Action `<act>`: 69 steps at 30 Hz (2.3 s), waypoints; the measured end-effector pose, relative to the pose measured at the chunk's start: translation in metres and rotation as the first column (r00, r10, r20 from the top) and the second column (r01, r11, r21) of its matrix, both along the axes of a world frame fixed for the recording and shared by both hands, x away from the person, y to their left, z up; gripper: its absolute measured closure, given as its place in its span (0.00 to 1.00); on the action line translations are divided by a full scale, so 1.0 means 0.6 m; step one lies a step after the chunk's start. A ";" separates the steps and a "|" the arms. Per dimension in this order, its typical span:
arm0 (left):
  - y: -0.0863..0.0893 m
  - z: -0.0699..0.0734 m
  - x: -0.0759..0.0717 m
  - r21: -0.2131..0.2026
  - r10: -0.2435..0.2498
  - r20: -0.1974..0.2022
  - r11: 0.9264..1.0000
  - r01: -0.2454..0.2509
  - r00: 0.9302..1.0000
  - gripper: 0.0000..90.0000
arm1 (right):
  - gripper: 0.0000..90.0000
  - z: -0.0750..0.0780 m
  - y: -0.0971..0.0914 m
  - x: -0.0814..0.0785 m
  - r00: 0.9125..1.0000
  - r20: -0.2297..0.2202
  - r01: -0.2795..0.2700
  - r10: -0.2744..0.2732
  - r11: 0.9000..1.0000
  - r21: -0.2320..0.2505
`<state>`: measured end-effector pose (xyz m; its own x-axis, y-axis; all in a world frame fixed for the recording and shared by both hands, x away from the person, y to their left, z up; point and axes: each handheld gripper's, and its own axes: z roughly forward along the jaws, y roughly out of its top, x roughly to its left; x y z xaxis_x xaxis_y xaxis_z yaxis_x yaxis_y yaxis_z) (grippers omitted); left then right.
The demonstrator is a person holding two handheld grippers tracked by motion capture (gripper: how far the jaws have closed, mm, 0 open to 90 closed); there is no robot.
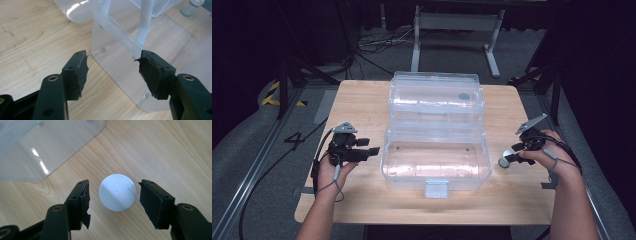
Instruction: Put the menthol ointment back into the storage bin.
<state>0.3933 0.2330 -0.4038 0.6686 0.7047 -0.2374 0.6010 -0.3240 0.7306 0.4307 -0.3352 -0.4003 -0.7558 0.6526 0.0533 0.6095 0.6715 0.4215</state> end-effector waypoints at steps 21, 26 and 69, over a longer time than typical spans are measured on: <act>-0.001 -0.001 0.000 0.003 0.003 -0.003 1.000 -0.003 1.000 0.45 | 0.51 -0.032 0.011 0.015 0.999 -0.031 -0.019 0.017 0.999 -0.046; -0.002 -0.001 0.000 0.006 0.001 -0.005 1.000 -0.001 1.000 0.45 | 0.56 -0.034 0.009 0.016 0.999 -0.042 -0.022 0.020 0.999 -0.049; 0.000 -0.005 0.002 0.003 0.017 -0.030 1.000 -0.017 0.999 0.48 | 0.56 0.089 0.052 0.004 0.987 0.030 -0.160 0.160 0.987 0.009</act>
